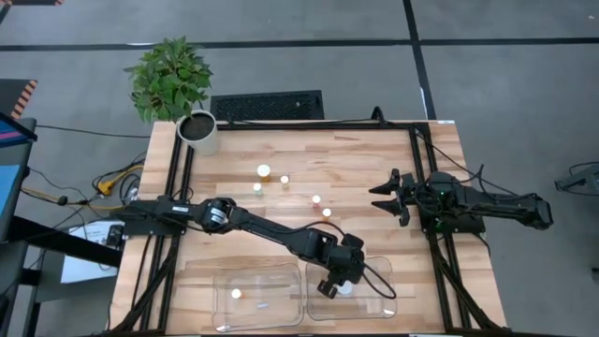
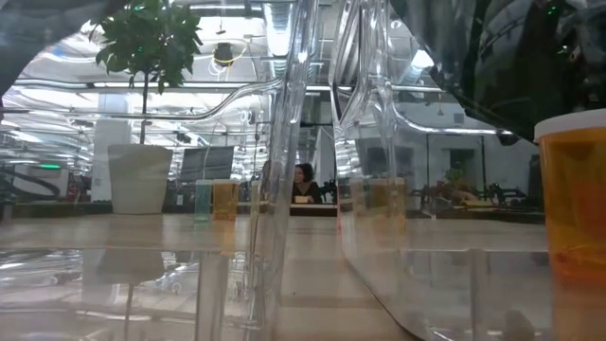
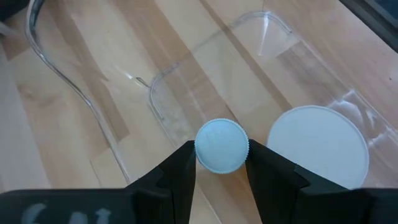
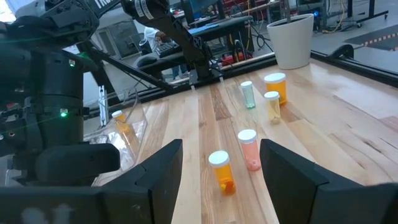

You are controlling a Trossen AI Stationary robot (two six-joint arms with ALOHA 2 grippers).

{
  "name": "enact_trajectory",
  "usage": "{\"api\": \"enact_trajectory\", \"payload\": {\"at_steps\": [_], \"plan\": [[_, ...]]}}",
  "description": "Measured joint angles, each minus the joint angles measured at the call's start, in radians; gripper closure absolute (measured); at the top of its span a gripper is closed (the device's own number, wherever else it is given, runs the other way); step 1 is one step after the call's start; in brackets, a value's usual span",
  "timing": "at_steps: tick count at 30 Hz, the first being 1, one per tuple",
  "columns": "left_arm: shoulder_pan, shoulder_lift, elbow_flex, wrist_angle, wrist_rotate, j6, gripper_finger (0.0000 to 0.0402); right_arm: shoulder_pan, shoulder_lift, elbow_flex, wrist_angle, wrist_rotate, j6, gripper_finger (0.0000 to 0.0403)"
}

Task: Pick and place medicine bottles into bin by pill shape (circle, oval)
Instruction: Put the blue capsule bottle into the right transparent bin, then put the pink tablet bottle into the left transparent bin

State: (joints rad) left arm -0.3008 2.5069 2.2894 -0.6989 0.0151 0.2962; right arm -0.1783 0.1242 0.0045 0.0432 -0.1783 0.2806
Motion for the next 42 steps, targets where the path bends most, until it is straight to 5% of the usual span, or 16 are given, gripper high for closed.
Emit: {"api": "enact_trajectory", "payload": {"at_steps": [25, 42], "plan": [[0.001, 0.000, 0.000, -0.002, -0.010, 0.008, 0.0275, 0.000, 0.000, 0.000, 0.000, 0.000, 0.000, 0.0178], [0.002, 0.000, 0.000, 0.002, -0.034, 0.007, 0.0200, 0.000, 0.000, 0.000, 0.000, 0.000, 0.000, 0.0178]]}}
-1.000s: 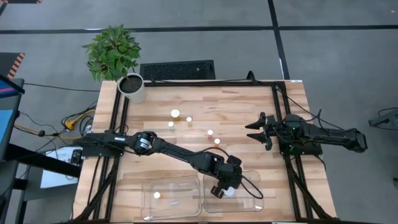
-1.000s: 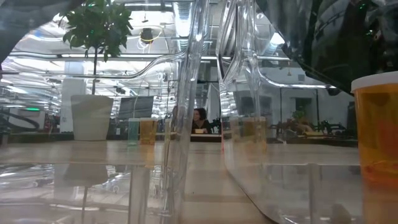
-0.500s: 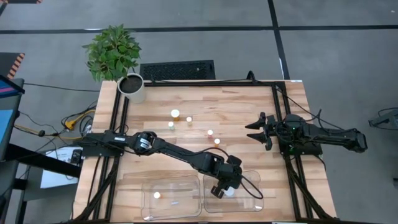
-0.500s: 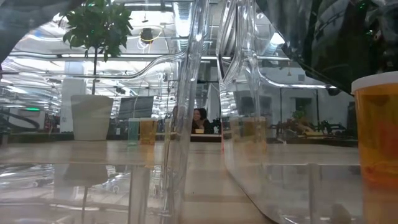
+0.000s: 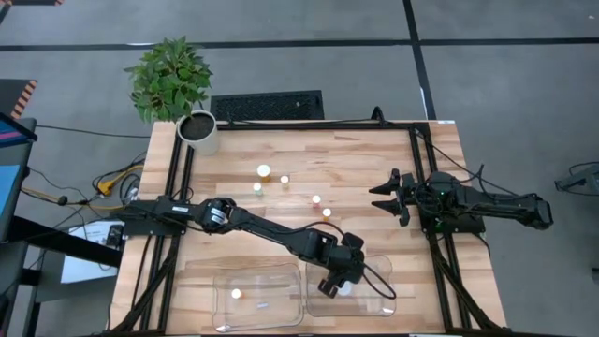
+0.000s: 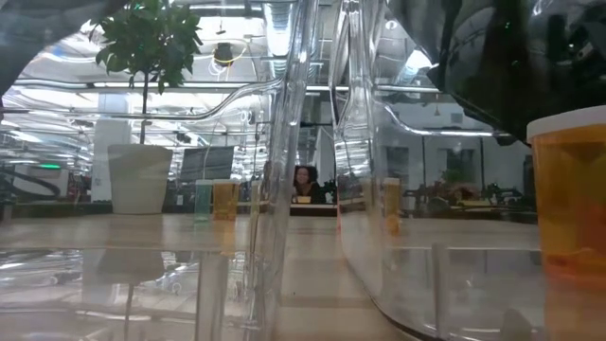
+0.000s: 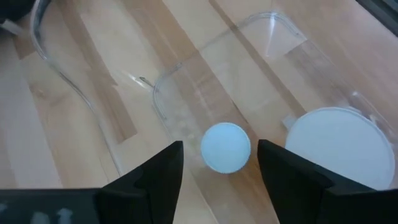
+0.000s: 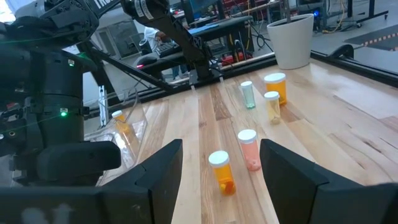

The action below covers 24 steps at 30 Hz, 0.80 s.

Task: Pick and place medicine bottles into bin by pill shape (circle, oval)
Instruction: Put the pink tablet bottle into the left transparent bin

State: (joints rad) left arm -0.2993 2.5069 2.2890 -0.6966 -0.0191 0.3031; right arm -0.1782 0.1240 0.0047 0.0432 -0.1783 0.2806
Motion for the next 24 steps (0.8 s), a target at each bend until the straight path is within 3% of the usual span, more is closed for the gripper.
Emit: {"api": "enact_trajectory", "payload": {"at_steps": [7, 24], "plan": [[0.000, 0.000, 0.000, 0.008, -0.092, -0.003, 0.0200, 0.000, 0.000, 0.000, 0.000, 0.000, 0.000, 0.0178], [0.005, -0.068, 0.064, -0.075, -0.146, -0.026, 0.0200, 0.000, 0.000, 0.000, 0.000, 0.000, 0.000, 0.0178]]}}
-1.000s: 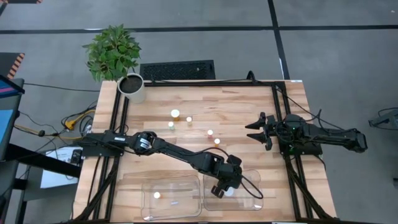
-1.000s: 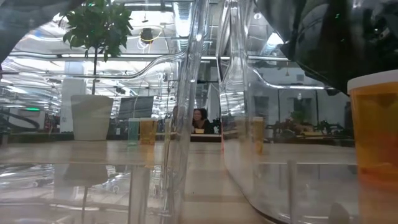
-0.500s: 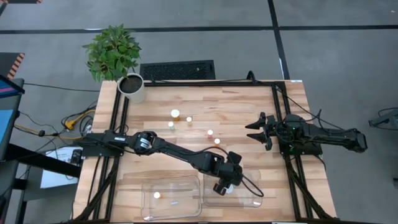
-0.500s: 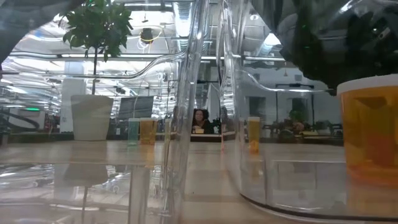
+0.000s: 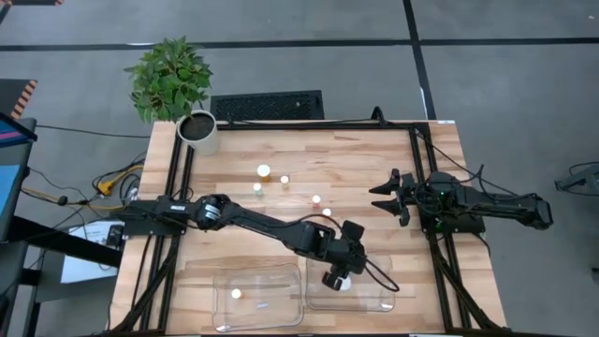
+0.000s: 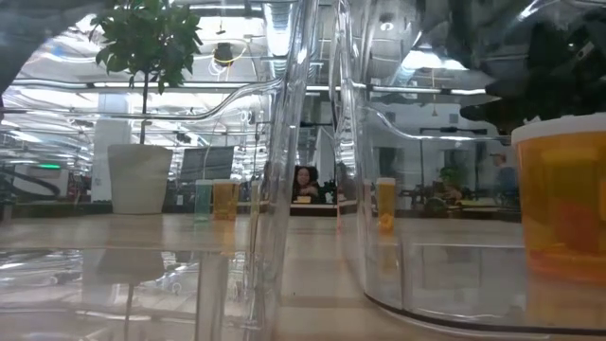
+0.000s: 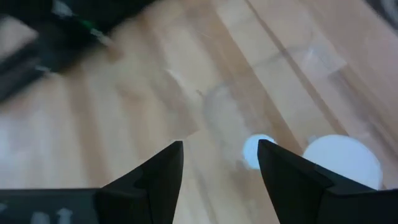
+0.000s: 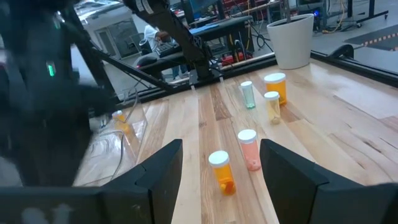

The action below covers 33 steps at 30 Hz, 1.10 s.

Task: Pick and place medicine bottles into bin by pill shape (circle, oval)
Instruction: Put the pink tablet bottle into the left transparent bin

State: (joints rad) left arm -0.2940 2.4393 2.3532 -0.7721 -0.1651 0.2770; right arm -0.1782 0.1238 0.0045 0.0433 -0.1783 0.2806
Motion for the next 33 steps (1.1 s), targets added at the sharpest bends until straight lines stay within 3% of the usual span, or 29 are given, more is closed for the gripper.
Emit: {"api": "enact_trajectory", "payload": {"at_steps": [8, 16, 20, 24, 29, 33], "plan": [[0.046, -0.195, 0.000, -0.154, -0.034, -0.019, 0.0200, 0.000, 0.000, 0.000, 0.000, 0.000, 0.000, 0.0178], [0.151, -0.361, 0.000, -0.448, -0.100, -0.061, 0.0200, 0.000, 0.000, 0.000, 0.000, 0.000, 0.000, 0.0178], [0.215, -0.444, -0.111, -0.479, -0.067, -0.114, 0.0200, 0.000, 0.000, 0.000, 0.000, 0.000, 0.000, 0.0178], [0.264, -0.565, -0.440, -0.259, -0.017, -0.114, 0.0200, 0.000, 0.000, 0.000, 0.000, 0.000, 0.000, 0.0178], [0.336, -0.732, -0.933, 0.305, -0.008, -0.090, 0.0200, 0.000, 0.000, 0.000, 0.000, 0.000, 0.000, 0.0178], [0.383, -0.766, -1.177, 0.732, 0.113, -0.113, 0.0200, 0.000, 0.000, 0.000, 0.000, 0.000, 0.000, 0.0178]]}}
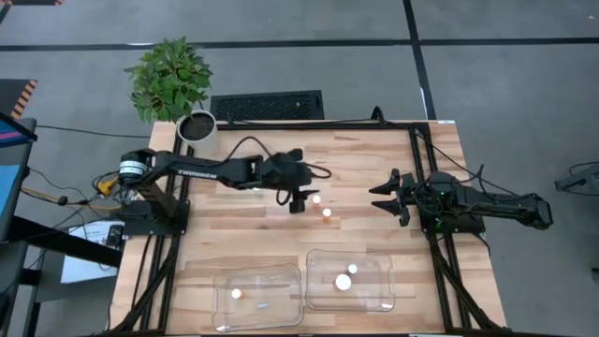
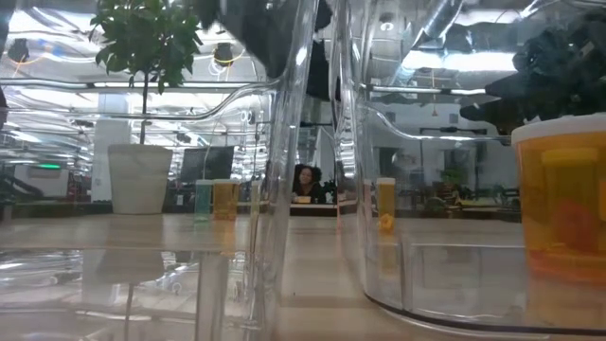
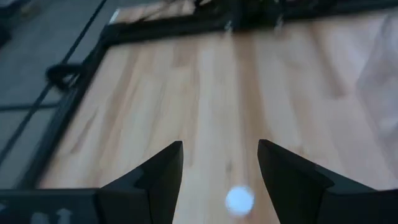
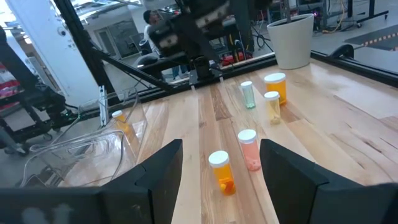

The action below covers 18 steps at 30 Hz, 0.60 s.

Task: Pick and place medicine bottles into bin by pill shape (circle, oval)
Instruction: Put the pink tablet bottle into the left transparent bin

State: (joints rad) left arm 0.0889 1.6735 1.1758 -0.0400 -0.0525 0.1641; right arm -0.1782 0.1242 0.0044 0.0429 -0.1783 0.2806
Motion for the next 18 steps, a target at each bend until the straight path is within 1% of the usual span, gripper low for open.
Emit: {"api": "enact_trajectory", "payload": {"at_steps": [2, 3, 4, 7, 9, 13, 15, 18], "plan": [[0.009, 0.013, -0.059, 0.118, 0.045, -0.017, 0.0200, 0.000, 0.000, 0.000, 0.000, 0.000, 0.000, 0.0178], [0.012, 0.030, -0.068, 0.159, 0.050, -0.017, 0.0200, 0.000, 0.000, 0.000, 0.000, 0.000, 0.000, 0.0178], [0.015, 0.048, -0.071, 0.162, 0.046, -0.018, 0.0200, 0.000, 0.001, 0.000, 0.000, 0.000, 0.000, 0.0178], [0.020, 0.105, -0.056, 0.136, 0.029, -0.017, 0.0195, 0.000, 0.004, 0.000, 0.000, 0.000, 0.000, 0.0178], [0.020, 0.142, -0.027, 0.129, 0.026, 0.000, 0.0190, 0.000, 0.005, 0.000, 0.000, 0.000, 0.000, 0.0178], [0.015, 0.222, 0.033, 0.061, 0.015, 0.036, 0.0172, 0.000, 0.007, 0.000, 0.000, 0.000, 0.000, 0.0178], [0.016, 0.247, 0.057, 0.015, -0.009, 0.044, 0.0162, 0.000, 0.008, 0.000, 0.000, 0.000, 0.000, 0.0178], [0.022, 0.259, 0.070, 0.006, -0.022, 0.052, 0.0146, 0.000, 0.008, 0.000, 0.000, 0.000, 0.000, 0.0178]]}}
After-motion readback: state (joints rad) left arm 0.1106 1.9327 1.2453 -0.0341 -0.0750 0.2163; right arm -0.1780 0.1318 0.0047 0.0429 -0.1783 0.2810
